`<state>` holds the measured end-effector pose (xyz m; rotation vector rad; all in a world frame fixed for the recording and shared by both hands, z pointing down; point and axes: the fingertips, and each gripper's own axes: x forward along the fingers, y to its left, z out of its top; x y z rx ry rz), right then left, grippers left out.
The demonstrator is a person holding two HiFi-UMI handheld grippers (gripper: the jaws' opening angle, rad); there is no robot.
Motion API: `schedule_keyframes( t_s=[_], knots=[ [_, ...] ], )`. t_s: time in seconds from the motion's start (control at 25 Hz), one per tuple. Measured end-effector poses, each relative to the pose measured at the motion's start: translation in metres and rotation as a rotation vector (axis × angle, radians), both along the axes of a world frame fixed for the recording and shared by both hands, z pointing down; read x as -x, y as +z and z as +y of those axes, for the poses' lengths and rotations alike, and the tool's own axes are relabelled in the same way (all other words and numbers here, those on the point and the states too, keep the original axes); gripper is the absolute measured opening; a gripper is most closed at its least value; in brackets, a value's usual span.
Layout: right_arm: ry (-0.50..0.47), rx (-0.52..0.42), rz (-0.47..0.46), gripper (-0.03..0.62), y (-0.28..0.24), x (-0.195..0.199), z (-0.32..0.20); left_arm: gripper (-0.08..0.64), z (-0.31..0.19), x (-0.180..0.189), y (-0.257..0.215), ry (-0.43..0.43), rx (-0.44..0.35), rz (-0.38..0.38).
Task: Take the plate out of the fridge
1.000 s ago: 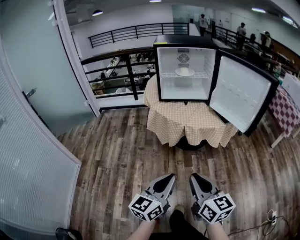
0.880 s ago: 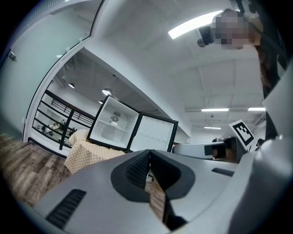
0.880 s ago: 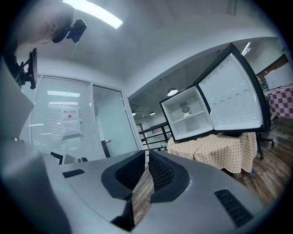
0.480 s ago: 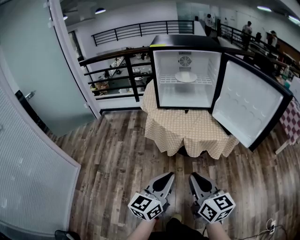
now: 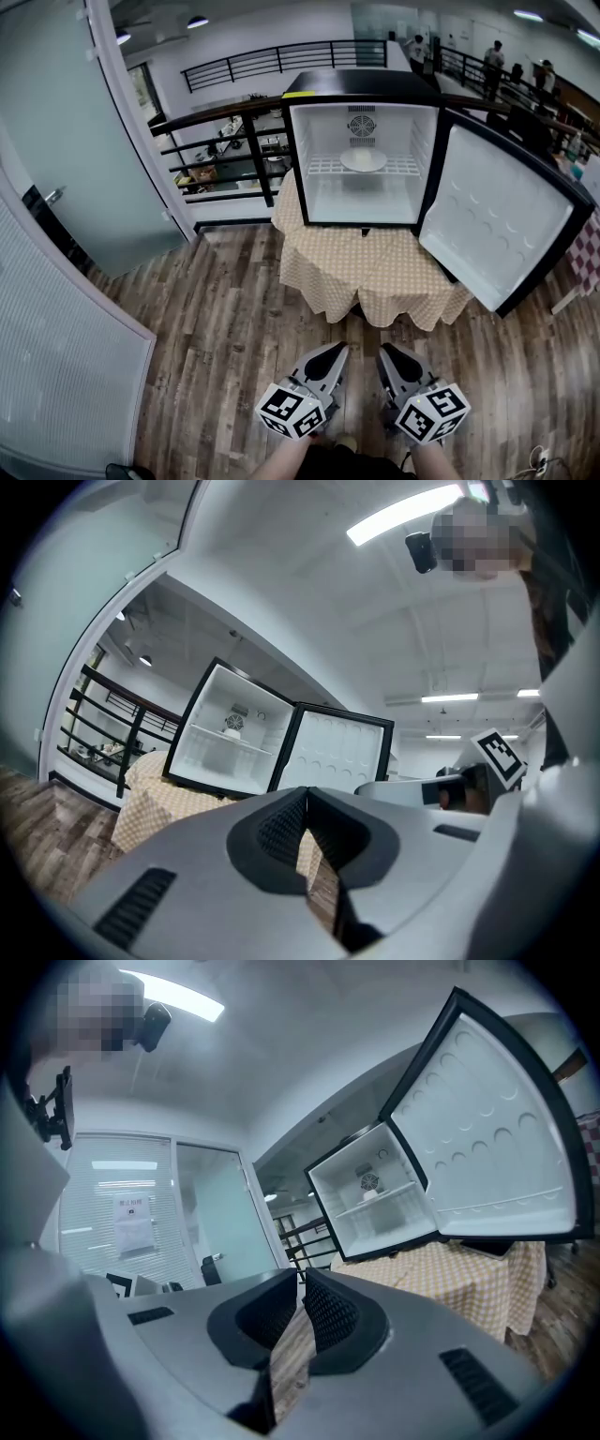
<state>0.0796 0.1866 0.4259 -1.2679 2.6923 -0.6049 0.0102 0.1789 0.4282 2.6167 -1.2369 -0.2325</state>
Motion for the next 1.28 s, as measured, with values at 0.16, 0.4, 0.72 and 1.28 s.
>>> schedule_keyframes(
  t_s=[0.16, 0.4, 0.72, 1.28],
  knots=[
    [-0.004, 0.007, -0.015, 0.048, 0.001, -0.001, -0.008, 0.009, -0.006, -0.006, 0.001, 0.006, 0.003, -0.01],
    [-0.027, 0.017, -0.019, 0.048, 0.004, 0.005, -0.012, 0.009, -0.013, -0.01, 0.003, 0.012, 0.007, -0.019],
    [-0.003, 0.035, -0.038, 0.048, 0.006, -0.001, -0.04, 0.009, -0.042, -0.015, 0.004, 0.027, 0.011, -0.021],
    [0.011, 0.06, -0.055, 0.048, 0.004, 0.012, -0.135, 0.009, -0.141, -0.012, -0.005, 0.059, 0.0, -0.007]
  ],
)
